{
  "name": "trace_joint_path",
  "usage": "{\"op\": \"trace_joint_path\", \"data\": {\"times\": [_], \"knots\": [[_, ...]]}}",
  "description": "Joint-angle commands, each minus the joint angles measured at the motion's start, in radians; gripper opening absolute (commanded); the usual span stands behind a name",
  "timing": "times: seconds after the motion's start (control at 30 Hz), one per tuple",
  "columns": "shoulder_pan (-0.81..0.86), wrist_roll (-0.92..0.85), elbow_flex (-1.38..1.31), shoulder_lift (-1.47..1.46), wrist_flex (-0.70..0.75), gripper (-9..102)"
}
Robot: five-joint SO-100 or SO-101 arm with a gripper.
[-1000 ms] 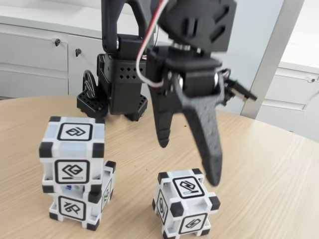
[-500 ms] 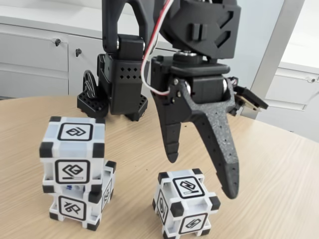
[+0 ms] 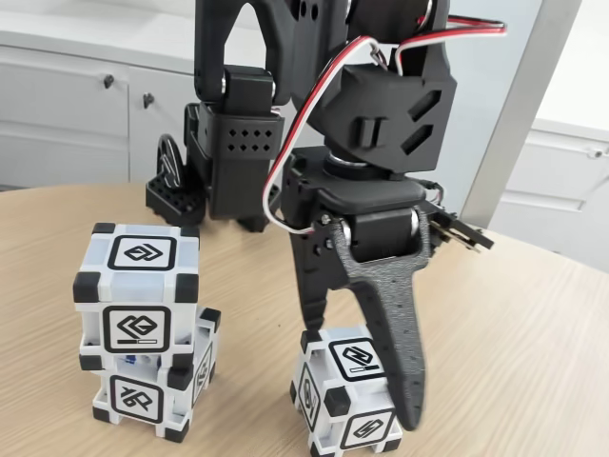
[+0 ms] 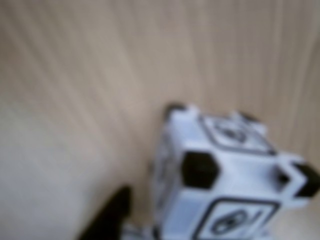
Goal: Stack cubes from left to right.
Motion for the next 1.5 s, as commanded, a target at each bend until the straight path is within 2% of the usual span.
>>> {"op": "trace_joint_path", "data": {"times": [0.0,0.13,0.27,0.73,1.0,1.23,1.33,1.47], "knots": [[0.000,0.015,-0.034,0.002,-0.058,40],[0.000,0.018,-0.023,-0.021,-0.109,37],[0.000,0.021,-0.032,-0.078,-0.110,36],[0.000,0.060,-0.032,-0.095,-0.095,20],[0.005,0.092,-0.034,0.014,-0.081,20],[0.046,0.107,-0.035,0.417,0.190,20],[0.046,0.150,-0.038,0.538,0.253,21],[0.046,0.190,-0.156,0.563,0.322,21]]}}
